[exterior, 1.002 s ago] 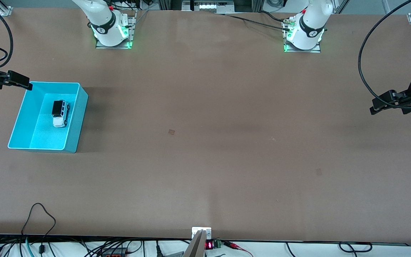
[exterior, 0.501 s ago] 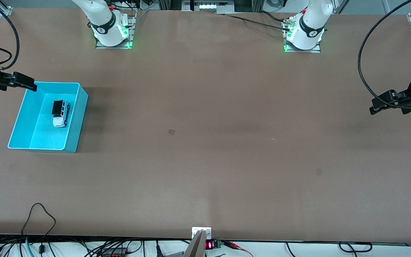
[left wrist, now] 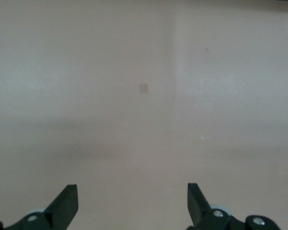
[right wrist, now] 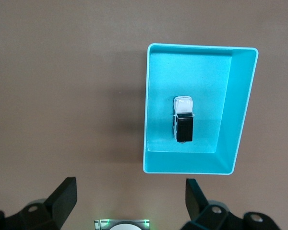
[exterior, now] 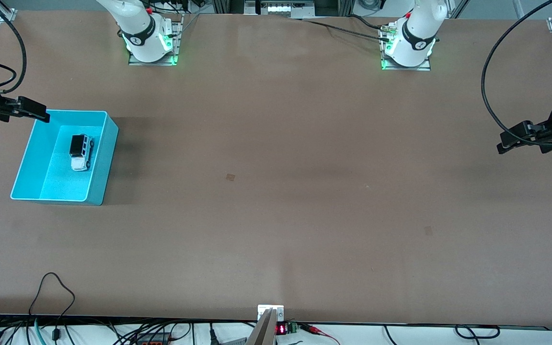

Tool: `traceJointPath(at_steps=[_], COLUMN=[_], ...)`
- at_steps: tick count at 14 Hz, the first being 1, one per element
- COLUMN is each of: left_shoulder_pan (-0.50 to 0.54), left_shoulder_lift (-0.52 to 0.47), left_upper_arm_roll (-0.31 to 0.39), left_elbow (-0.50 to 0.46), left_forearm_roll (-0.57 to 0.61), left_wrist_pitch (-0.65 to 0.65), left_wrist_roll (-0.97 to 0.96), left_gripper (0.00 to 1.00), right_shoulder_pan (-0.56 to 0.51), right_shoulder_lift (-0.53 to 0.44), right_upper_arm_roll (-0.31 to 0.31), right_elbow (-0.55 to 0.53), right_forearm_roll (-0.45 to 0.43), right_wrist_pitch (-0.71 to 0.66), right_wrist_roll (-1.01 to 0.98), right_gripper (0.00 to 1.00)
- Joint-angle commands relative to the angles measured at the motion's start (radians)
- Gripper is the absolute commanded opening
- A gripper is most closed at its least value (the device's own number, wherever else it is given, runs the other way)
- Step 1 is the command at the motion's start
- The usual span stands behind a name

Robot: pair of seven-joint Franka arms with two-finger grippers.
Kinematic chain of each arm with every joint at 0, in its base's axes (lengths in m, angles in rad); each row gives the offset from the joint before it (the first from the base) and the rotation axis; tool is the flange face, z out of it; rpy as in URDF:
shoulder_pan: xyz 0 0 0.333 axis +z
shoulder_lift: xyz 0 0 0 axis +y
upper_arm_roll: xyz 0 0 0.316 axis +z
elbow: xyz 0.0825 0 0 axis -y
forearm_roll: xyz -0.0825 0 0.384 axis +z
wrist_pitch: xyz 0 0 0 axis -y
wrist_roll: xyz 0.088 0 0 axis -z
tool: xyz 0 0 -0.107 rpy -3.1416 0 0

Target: Wind and store white jeep toy

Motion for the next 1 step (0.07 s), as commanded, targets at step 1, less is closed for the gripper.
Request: traceJointPath(at_steps=[1], left_shoulder_pan=[0.004], left_shoulder_lift=[-0.011], left_upper_arm_roll=[0.0], left_elbow=[-0.004], left_forearm_roll=[-0.014], left_wrist_pitch=[0.003], left_wrist_roll=[0.004], left_gripper=[1.0], right_shoulder_pan=[0.0], right_shoulder_lift=[0.015], right_upper_arm_roll=[0.0], right_elbow=[0.029], right_forearm_roll=[0.007], right_wrist_pitch=[-0.019], right_wrist_roll=[0.0], right_gripper=[1.0])
